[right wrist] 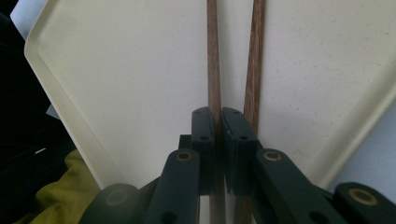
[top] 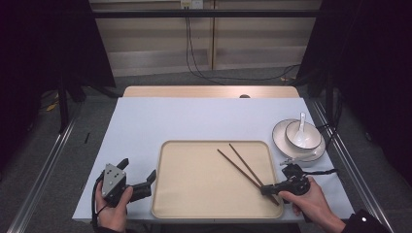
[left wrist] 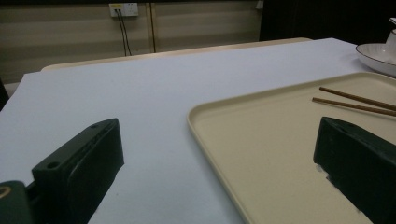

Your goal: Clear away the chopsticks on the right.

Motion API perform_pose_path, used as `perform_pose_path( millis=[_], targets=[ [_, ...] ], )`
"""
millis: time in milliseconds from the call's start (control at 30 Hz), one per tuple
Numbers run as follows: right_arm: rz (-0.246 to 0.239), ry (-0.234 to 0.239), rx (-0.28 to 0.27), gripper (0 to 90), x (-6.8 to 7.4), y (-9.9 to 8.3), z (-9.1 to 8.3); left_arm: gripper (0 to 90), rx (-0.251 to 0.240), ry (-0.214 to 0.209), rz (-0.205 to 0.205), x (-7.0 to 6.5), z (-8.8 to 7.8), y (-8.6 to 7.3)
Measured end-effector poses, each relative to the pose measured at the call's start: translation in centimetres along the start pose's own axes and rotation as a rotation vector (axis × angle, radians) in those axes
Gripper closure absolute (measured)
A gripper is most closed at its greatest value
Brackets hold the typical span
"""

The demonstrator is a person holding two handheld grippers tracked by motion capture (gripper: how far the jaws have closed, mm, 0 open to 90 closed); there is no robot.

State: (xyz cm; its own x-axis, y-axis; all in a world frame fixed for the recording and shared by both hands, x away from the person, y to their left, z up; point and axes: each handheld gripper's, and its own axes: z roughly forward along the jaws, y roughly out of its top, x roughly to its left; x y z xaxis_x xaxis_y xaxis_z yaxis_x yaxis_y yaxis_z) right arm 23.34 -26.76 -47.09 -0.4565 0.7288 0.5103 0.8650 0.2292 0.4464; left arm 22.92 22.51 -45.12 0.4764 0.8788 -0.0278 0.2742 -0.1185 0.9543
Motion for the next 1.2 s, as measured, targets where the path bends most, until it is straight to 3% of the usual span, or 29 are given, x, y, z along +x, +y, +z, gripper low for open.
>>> perform_pose_path(
  millis=[367,467,500,600,767,800,900,933,967,1067,1133,1200],
  targets=[
    [-0.023,0.014,-0.004,79.2,0.0,-0.1,0.0,1.5,0.002,-0.001,0.001,0.0,0.0,0.0],
    [-0.036,0.037,-0.004,69.2,0.0,-0.1,-0.1,1.5,0.001,0.006,-0.001,0.0,0.0,0.0],
    [-0.060,0.059,-0.010,67.1,0.0,-0.1,-0.2,1.5,0.000,0.003,-0.001,0.0,0.0,0.0],
    [-0.118,0.064,-0.053,57.6,-0.1,0.0,-0.9,1.5,-0.003,0.002,-0.006,0.0,0.0,0.0],
    [-0.274,-0.007,-0.174,34.7,-0.6,0.2,-2.9,1.5,-0.004,-0.005,-0.010,0.0,-0.1,0.0],
    [-0.327,-0.021,-0.209,30.2,-0.8,0.4,-3.3,1.6,-0.004,-0.006,-0.012,0.0,-0.1,0.0],
    [-0.381,-0.059,-0.255,14.9,-1.6,0.6,-4.3,1.6,-0.010,-0.009,-0.015,-0.1,-0.1,0.0],
    [-0.404,-0.049,-0.250,10.8,-2.0,0.6,-4.6,1.6,-0.009,-0.010,-0.016,-0.1,-0.1,0.0],
    [-0.421,-0.065,-0.258,10.3,-2.4,0.5,-5.0,1.6,-0.009,-0.006,-0.017,-0.1,-0.2,0.0],
    [-0.400,-0.126,-0.268,10.4,-3.1,0.3,-5.4,1.6,-0.008,-0.014,-0.015,-0.1,-0.2,0.0],
    [-0.462,-0.190,-0.277,11.2,-3.2,0.1,-5.3,1.7,-0.011,-0.010,-0.023,-0.1,-0.1,0.0],
    [-0.480,-0.187,-0.272,10.7,-3.3,0.1,-5.1,1.7,-0.011,-0.016,-0.027,-0.1,-0.1,0.0]
  ],
)
